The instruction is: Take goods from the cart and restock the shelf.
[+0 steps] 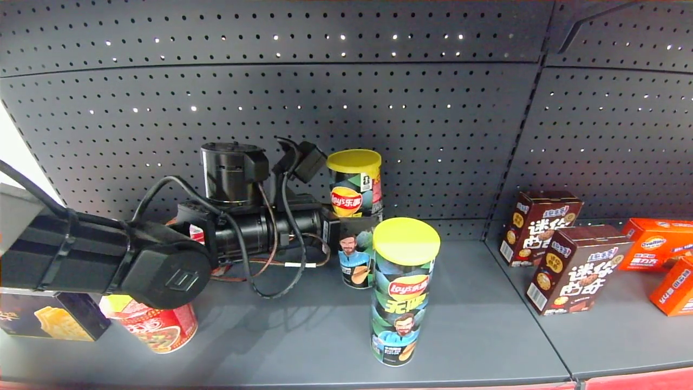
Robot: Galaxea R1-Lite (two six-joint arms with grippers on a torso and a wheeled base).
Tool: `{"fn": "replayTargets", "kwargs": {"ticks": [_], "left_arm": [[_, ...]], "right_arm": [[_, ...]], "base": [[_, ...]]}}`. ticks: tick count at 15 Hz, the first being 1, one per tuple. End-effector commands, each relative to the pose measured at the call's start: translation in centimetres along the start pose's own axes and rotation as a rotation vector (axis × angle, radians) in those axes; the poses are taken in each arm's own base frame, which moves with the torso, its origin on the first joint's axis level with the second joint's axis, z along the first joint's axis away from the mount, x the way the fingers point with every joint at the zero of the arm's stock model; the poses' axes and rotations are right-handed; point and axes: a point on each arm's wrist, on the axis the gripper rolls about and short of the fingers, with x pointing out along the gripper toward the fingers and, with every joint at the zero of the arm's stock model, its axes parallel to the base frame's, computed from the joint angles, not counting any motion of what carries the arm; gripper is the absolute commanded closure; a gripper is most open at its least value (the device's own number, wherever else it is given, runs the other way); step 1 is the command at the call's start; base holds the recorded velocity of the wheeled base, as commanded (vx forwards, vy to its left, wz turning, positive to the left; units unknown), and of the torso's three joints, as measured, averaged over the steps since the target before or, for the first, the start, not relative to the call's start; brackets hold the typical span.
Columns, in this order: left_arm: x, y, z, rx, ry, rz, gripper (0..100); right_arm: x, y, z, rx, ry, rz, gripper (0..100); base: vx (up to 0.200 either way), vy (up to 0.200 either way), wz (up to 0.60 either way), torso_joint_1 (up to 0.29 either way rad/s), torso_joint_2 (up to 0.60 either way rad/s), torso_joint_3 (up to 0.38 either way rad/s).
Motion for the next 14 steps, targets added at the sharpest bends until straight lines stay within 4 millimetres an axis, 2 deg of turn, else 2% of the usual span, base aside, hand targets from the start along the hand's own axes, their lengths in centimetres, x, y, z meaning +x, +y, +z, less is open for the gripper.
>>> {"fn": "replayTargets", "kwargs": {"ticks": [1, 4, 6, 10, 14], "left_arm": [[0.9, 0.2, -0.8, -0.008, 0.021, -0.006, 100], [1.9, 0.9, -1.4, -0.016, 0.035, -0.002, 100], [2.2, 1.2, -1.4, -0.017, 0.032, -0.001, 100], [4.1, 2.8, -1.0, -0.003, 0.002, 0.010, 100], [4.7, 3.9, -1.6, -0.008, 0.009, 0.023, 100]], "right_arm": [[0.0, 0.0, 0.0, 0.000, 0.001, 0.001, 0], [0.0, 0.0, 0.0, 0.000, 0.001, 0.002, 0], [0.0, 0.0, 0.0, 0.000, 0.001, 0.001, 0], [0.0, 0.0, 0.0, 0.000, 0.001, 0.001, 0], [0.0, 0.0, 0.0, 0.000, 0.001, 0.001, 0]], "base": [[0.000, 0.000, 0.00, 0.000, 0.00, 0.000], [0.000, 0.000, 0.00, 0.000, 0.00, 0.000], [0.000, 0.000, 0.00, 0.000, 0.00, 0.000], [0.000, 0.000, 0.00, 0.000, 0.00, 0.000], [0.000, 0.000, 0.00, 0.000, 0.00, 0.000]]}}
